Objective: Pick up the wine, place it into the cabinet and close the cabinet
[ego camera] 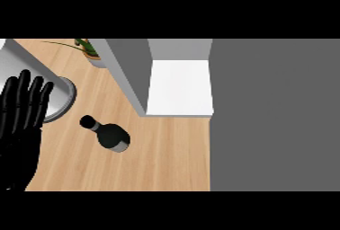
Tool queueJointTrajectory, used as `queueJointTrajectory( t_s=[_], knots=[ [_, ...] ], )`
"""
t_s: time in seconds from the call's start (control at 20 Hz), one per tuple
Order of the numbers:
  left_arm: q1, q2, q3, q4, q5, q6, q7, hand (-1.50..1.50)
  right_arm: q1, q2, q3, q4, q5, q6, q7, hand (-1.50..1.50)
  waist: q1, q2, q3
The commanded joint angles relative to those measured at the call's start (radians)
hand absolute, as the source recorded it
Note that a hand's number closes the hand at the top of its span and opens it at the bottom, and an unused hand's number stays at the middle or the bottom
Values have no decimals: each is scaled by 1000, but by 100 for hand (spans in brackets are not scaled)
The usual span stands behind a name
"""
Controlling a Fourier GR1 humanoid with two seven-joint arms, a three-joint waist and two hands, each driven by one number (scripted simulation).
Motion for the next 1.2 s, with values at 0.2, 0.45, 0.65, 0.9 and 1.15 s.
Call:
queueJointTrajectory(
  t_s=[0.2,0.45,0.65,0.9,1.15],
  knots=[
    [111,-100,-297,33,-292,204,-129,-150,115,21,-28,-65,-87,34,-8,-150,-22,-4,-24],
    [75,-103,-395,47,-9,321,11,-150,242,-17,106,-218,-167,137,152,-150,-38,-7,-25],
    [55,-103,-563,29,-91,476,46,-150,247,-35,72,-231,-208,162,169,-150,-23,-4,-24],
    [18,-104,-708,-53,-212,605,170,-150,249,-47,26,-351,-256,146,277,-150,-21,-5,-24],
    [-83,-104,-714,-50,-253,672,287,-150,130,-19,85,-403,-221,69,443,-150,-19,-4,-24]
  ],
)
